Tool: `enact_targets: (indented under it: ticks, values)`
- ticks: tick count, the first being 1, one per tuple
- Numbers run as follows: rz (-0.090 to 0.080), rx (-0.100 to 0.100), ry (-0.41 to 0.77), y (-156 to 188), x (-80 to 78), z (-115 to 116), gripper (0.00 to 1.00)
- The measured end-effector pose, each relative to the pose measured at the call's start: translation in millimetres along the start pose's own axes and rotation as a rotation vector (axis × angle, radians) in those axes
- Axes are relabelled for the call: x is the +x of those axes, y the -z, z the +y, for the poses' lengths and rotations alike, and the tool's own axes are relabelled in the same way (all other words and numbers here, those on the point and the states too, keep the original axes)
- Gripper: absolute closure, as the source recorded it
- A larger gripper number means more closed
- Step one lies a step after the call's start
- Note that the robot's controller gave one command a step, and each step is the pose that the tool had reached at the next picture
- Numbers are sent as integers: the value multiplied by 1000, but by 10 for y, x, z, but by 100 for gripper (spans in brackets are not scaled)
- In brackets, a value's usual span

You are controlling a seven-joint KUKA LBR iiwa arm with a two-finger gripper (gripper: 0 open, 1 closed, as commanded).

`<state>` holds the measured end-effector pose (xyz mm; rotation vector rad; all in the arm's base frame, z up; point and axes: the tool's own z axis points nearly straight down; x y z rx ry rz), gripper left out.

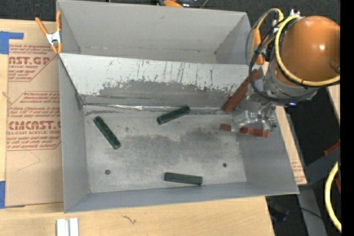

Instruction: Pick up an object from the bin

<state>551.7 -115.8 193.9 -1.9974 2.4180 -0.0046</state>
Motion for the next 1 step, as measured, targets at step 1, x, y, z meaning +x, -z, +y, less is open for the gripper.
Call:
enact_targets:
  ticks: [1]
  values:
    - [-1,-5,-2,11,-18,0,100]
